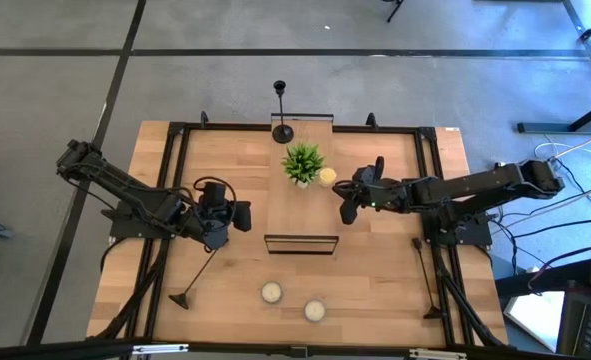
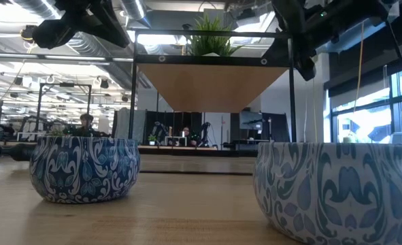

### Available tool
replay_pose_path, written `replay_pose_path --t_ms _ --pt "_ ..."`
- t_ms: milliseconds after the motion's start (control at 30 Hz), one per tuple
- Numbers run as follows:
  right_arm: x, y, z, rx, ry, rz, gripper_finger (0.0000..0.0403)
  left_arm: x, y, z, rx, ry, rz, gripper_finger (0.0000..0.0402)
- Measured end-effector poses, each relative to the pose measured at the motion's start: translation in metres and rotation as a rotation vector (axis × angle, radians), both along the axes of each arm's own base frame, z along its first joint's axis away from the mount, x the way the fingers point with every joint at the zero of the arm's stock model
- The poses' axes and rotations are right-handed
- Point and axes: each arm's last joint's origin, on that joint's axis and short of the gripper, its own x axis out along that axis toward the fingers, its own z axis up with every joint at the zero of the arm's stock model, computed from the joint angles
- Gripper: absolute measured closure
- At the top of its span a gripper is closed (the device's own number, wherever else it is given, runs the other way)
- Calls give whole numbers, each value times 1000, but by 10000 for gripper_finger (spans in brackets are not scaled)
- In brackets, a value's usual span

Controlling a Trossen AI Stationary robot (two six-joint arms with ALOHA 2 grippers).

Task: Pick & Place candle stick holders
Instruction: Put the transparent scented candle on the shelf

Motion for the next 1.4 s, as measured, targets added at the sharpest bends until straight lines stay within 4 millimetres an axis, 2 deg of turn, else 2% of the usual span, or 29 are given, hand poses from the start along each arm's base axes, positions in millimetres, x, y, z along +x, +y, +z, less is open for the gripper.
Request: replay_pose_path --t_ms 1400 --pt "1 -11 0 -15 3 -27 397 0 2 0 8 -10 23 380"
